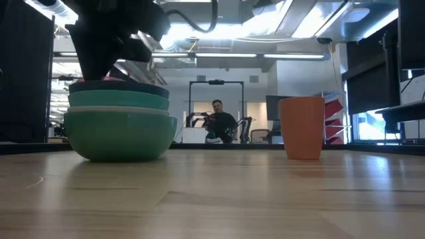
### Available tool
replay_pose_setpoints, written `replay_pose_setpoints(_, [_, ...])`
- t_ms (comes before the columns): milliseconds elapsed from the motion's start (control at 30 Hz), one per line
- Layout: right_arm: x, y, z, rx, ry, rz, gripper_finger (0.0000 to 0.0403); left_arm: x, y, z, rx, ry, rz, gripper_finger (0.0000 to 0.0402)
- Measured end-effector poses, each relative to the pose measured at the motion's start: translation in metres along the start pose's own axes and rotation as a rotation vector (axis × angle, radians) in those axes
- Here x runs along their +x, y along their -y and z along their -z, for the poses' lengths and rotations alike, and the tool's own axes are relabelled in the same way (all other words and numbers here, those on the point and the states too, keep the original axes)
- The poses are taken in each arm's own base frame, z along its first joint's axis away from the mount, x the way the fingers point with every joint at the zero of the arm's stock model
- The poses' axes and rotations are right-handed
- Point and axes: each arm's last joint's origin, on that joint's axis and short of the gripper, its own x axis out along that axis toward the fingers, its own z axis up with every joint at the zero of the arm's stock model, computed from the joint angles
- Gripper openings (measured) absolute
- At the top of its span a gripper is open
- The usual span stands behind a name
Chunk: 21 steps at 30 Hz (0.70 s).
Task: Nest bowls inside each other
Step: Stack the pink bowl on top of the blue bowl
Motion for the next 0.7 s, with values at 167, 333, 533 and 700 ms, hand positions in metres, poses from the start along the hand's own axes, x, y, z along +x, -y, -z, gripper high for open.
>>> replay_pose_setpoints(167, [0.0, 0.0, 0.0, -0.002, 0.0, 0.0, 0.0131, 0.002, -0.005, 0.0, -0.011, -0.004, 0.002, 0.0032])
replay_pose_setpoints(333, [0.0, 0.0, 0.0, -0.004, 0.0, 0.0, 0.0131, 0.005, -0.011, 0.0, -0.022, -0.008, 0.003, 0.0051])
replay_pose_setpoints(533, [0.0, 0.0, 0.0, -0.004, 0.0, 0.0, 0.0131, 0.005, -0.014, 0.002, -0.033, -0.031, 0.003, 0.0081])
replay_pose_setpoints(700, [0.0, 0.0, 0.0, -0.011, 0.0, 0.0, 0.0131, -0.001, -0.014, 0.002, -0.03, -0.035, 0.002, 0.0084])
